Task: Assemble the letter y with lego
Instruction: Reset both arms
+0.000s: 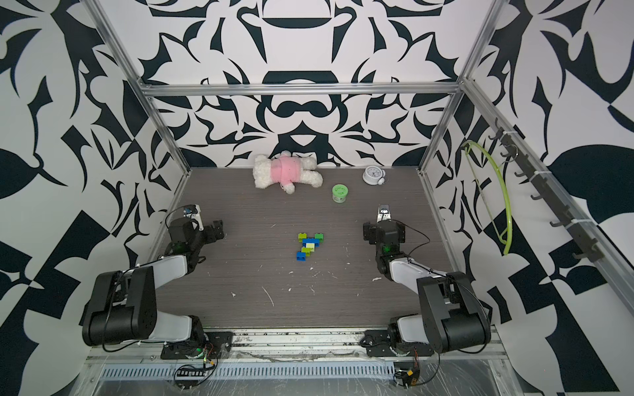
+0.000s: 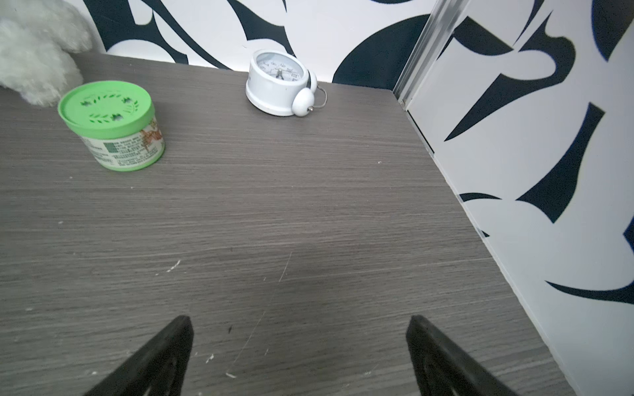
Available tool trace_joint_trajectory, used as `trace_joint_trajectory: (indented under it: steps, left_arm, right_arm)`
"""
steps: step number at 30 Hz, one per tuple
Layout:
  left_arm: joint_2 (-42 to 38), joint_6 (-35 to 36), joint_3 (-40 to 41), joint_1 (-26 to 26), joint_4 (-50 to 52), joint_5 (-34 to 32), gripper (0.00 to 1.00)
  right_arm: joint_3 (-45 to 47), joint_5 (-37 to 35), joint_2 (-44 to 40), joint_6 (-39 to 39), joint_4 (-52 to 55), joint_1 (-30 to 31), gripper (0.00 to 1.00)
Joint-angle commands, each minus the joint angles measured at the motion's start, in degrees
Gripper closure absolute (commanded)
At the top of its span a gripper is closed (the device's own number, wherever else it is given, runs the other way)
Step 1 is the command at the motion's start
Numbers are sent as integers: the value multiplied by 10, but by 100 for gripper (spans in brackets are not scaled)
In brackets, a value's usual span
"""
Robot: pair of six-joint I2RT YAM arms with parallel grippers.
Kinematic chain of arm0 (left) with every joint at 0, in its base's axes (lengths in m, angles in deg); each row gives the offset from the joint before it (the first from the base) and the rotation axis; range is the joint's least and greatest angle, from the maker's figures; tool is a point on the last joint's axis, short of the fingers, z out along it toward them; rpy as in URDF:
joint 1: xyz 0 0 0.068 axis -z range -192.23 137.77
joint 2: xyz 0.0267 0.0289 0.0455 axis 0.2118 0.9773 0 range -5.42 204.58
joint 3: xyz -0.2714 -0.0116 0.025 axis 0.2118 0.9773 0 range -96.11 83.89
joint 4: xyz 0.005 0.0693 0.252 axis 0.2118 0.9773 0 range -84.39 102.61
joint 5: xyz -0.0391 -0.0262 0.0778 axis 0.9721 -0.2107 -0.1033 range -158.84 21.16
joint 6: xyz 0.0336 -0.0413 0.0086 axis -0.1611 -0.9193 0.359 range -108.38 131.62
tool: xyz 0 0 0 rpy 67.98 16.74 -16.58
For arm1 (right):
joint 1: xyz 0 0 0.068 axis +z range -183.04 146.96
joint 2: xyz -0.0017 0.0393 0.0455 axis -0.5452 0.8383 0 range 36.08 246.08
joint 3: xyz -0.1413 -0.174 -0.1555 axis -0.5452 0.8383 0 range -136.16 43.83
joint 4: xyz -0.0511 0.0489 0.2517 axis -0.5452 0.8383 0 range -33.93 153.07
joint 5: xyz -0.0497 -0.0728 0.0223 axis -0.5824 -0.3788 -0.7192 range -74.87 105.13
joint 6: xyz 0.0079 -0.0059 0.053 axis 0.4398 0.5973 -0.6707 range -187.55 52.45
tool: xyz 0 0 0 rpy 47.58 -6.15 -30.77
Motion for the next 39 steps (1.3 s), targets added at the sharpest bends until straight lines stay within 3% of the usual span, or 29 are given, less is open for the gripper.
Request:
trace_joint_trajectory:
  steps: [1, 9, 11, 16, 19, 22, 25, 28, 30, 39]
  left_arm:
    - [-5, -4, 12, 3, -39, -15, 1]
    - [-27, 10, 30, 3, -43, -24, 1]
    - [-31, 12, 35, 3, -46, -21, 1]
    - [-28, 8, 35, 4, -53, -16, 1]
    - [-18, -7, 45, 14, -93, -21, 1]
    - [36, 11, 77, 49, -211, -52, 1]
    - [94, 59, 93, 99, -313, -125, 1]
    - [76, 21, 56, 92, -203, -162, 1]
    - [88, 27, 63, 92, -239, -164, 1]
    - [73, 25, 69, 91, -228, -157, 1]
  right_arm:
    - [17, 0, 31, 11, -105, -1, 0]
    - [60, 46, 113, 31, -262, -1, 0]
    - [47, 57, 99, 24, -211, -4, 0]
    - [42, 68, 102, 18, -205, -13, 0]
    - [41, 68, 101, 17, -203, -14, 0]
    - [41, 68, 101, 17, -203, -15, 0]
    - [41, 68, 102, 16, -203, -15, 0]
    - [40, 65, 102, 15, -202, -15, 0]
    - [39, 62, 103, 14, -200, -15, 0]
    - [38, 59, 101, 11, -197, -16, 0]
